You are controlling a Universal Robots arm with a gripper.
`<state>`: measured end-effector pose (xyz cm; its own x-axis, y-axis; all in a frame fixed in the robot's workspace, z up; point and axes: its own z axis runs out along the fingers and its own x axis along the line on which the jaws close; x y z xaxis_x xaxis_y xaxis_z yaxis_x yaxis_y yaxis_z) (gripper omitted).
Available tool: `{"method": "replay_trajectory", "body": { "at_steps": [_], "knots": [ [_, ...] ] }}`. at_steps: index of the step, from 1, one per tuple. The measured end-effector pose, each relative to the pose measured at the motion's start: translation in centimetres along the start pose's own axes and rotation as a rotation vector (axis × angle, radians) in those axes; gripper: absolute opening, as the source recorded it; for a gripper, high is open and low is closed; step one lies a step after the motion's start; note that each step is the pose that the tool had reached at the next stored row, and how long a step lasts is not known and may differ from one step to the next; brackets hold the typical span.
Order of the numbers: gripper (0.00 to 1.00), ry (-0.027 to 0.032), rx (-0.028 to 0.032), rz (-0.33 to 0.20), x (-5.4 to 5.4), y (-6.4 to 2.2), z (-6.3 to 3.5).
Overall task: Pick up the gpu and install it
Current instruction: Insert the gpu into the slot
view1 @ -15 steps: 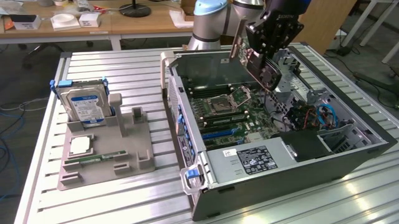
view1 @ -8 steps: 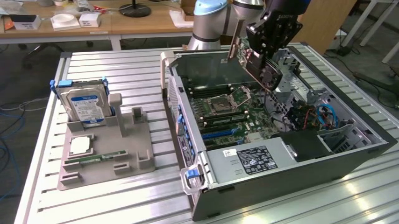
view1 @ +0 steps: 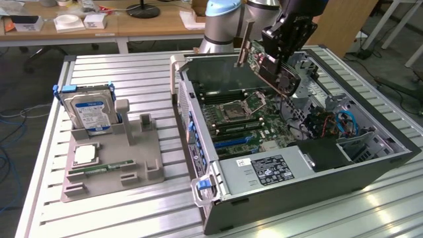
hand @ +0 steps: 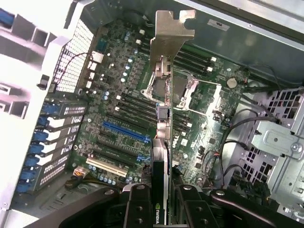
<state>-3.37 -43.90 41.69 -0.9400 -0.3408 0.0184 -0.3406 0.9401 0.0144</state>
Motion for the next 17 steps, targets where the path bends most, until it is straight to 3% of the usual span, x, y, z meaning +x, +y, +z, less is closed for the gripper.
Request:
{"method": "replay_trajectory", "body": {
  "at_steps": [17],
  "knots": [
    [0.26, 0.0018, 0.0027, -0.14, 0.34, -0.12, 0.01]
  ]
}}
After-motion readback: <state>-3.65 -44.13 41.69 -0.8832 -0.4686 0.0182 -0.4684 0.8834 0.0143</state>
